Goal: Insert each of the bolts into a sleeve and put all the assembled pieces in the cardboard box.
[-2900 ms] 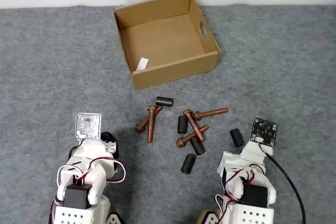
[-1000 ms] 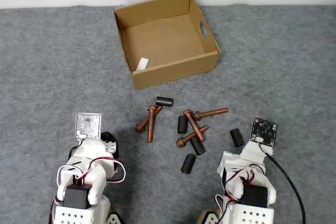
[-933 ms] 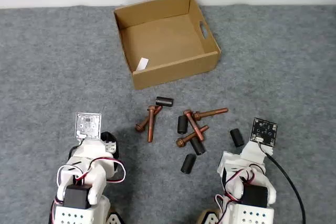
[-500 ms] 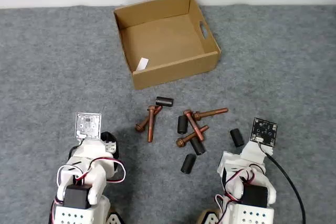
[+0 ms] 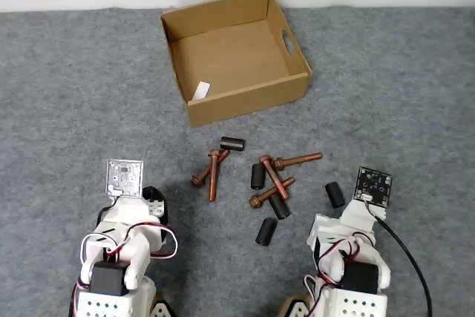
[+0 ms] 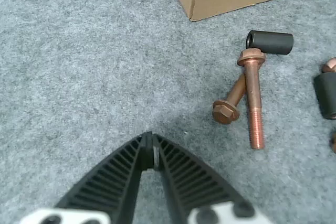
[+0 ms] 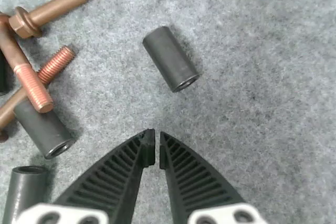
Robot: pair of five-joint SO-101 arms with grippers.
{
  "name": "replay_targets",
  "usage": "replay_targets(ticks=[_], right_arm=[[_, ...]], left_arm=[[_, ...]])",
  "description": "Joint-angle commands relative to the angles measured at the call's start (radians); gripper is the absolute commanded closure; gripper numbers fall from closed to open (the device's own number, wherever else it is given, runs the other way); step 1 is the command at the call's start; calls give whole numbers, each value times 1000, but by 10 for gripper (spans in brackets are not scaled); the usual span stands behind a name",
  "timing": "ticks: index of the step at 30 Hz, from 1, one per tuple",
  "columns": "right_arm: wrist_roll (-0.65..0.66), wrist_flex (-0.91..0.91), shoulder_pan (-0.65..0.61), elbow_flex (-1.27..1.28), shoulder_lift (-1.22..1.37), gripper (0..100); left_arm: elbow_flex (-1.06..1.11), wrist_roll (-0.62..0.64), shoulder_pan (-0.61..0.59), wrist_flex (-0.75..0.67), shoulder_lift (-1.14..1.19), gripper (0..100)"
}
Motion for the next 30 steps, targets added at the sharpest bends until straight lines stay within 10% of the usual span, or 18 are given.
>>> replay_targets(ticks=[1,12,25,30], right_arm=[[106,5,4,-8,-12,987],[170,15,-12,-456,91,991],[183,5,54,-964,931,987],[446,16,50,-997,1141,986]], left_arm=[[-8,0,-5,6,-6,994],[-8,0,-5,6,-6,994],[-8,0,-5,6,-6,994],[-8,0,-5,6,-6,994]])
